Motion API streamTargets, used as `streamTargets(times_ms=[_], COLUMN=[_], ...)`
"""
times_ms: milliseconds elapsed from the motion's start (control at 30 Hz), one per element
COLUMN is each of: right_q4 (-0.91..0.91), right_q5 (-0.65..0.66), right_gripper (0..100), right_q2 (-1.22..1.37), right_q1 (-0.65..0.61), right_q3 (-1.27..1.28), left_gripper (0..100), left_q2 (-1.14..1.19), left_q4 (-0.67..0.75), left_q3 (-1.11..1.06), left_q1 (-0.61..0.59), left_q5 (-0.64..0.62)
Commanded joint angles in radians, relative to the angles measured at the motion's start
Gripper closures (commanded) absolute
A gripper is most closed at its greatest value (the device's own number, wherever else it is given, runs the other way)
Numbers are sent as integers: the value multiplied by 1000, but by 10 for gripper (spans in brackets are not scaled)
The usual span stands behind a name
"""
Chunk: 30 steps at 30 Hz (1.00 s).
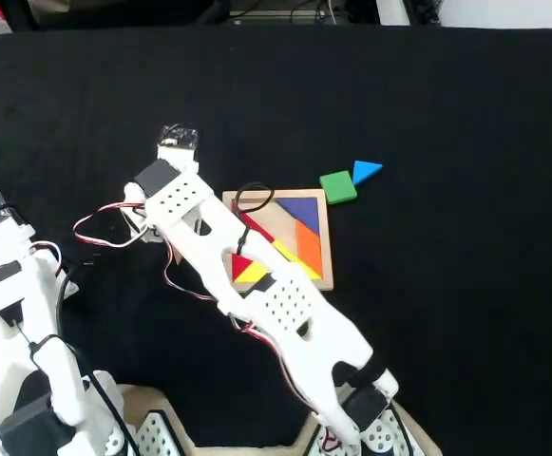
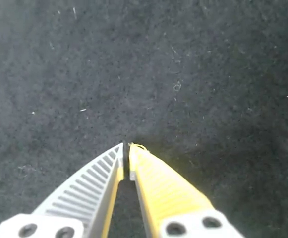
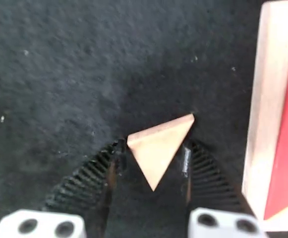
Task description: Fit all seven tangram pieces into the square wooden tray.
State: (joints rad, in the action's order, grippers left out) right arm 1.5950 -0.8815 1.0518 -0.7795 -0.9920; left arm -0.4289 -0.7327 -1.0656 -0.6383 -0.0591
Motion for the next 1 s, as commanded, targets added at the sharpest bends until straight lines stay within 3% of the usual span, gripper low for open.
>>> streamTargets(times_ms=[0, 433, 967], right_q4=[-14, -12, 11], right_q5=[-3, -3, -3], right_gripper=[811, 815, 815], right_q2=[5, 15, 16], right_q1=[12, 61, 6], right_q3=[-65, -77, -77], left_gripper=[970, 970, 970], left_q2=[-26, -26, -26], left_q4=[12, 12, 12], left_q3=[4, 4, 4], left_q1=[-2, -2, -2], left_q5=[-6, -6, -6])
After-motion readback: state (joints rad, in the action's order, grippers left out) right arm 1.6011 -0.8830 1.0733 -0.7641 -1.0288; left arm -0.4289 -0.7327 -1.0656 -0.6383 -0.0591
